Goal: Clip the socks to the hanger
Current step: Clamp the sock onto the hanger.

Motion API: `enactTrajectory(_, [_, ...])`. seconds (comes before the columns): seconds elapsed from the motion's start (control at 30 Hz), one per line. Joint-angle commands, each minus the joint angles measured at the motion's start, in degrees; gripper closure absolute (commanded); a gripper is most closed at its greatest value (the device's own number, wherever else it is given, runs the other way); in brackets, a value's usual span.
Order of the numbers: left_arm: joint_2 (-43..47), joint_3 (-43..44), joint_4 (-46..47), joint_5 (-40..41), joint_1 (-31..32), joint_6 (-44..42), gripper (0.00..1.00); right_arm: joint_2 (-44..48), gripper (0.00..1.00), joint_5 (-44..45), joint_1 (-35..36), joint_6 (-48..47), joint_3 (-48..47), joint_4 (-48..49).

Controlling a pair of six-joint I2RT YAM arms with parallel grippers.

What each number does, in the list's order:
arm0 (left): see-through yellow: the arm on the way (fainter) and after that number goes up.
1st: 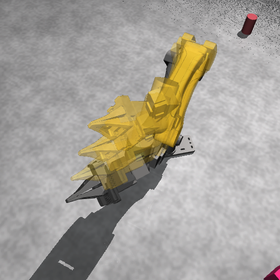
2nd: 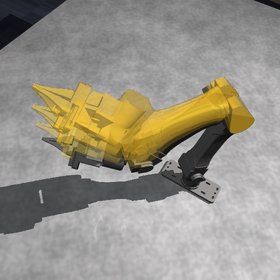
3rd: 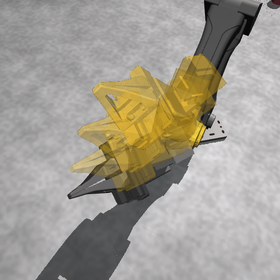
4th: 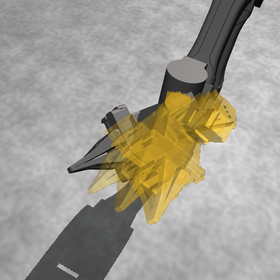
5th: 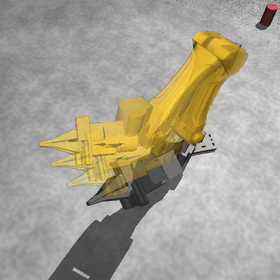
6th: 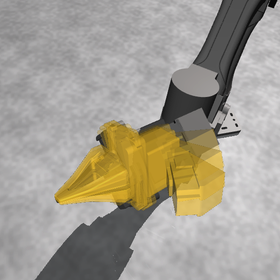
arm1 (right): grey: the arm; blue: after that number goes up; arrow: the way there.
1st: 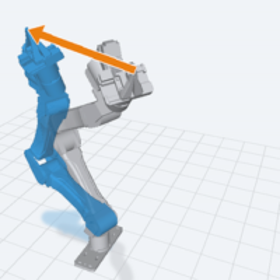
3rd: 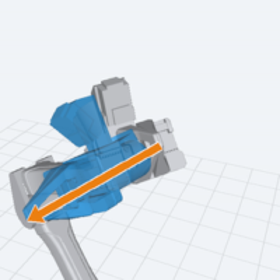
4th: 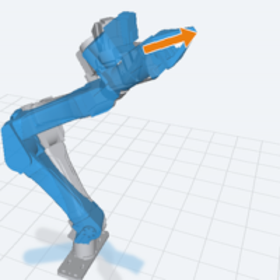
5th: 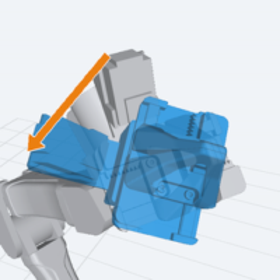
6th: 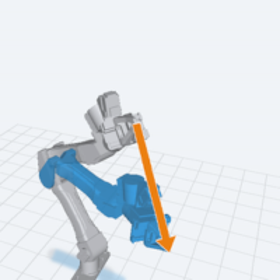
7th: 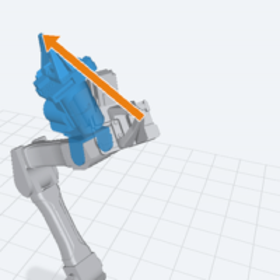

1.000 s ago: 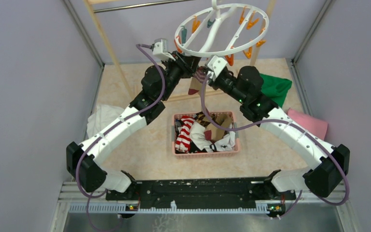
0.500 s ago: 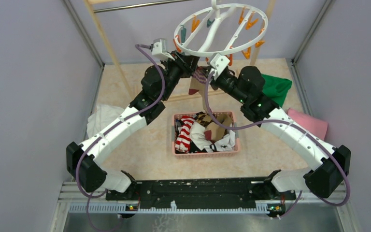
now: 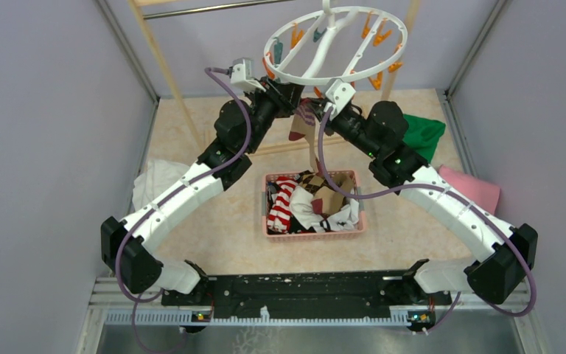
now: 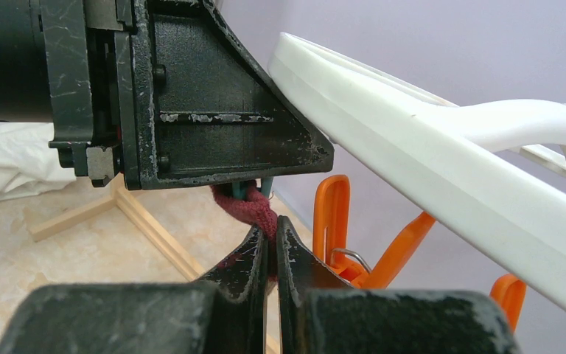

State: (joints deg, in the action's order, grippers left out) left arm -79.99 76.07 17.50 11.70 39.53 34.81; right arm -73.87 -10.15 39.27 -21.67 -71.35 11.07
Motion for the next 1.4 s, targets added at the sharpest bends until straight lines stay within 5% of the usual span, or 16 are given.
enactTrajectory(0.0, [1.36, 0.13, 1.56, 1.38, -0.06, 0.61, 0.95, 2.15, 1.00, -0.13, 0.54, 1.28, -0.85, 3.90])
enactTrajectory(0.37, [1.89, 0.36, 1.53, 1.27, -0.07, 1.22, 0.57, 2.32, 1.00, -0.44, 0.53, 1.37, -0.06, 3.52])
enactTrajectory(0.73, [3.41, 0.12, 0.50, 1.43, -0.09, 1.48, 0.36, 2.26, 0.99, -0.76, 0.52, 2.17, 0.13, 3.90])
enactTrajectory(1.0, [7.79, -1.48, -2.51, 1.16, -0.06, 0.46, 0.19, 3.60, 0.59, -2.35, 0.19, 2.86, 0.65, 0.98])
enactTrajectory(1.37, [20.35, -10.69, -6.96, -6.32, -0.08, -5.26, 0.11, 10.55, 0.34, -14.35, -4.48, 2.99, 2.39, -16.13])
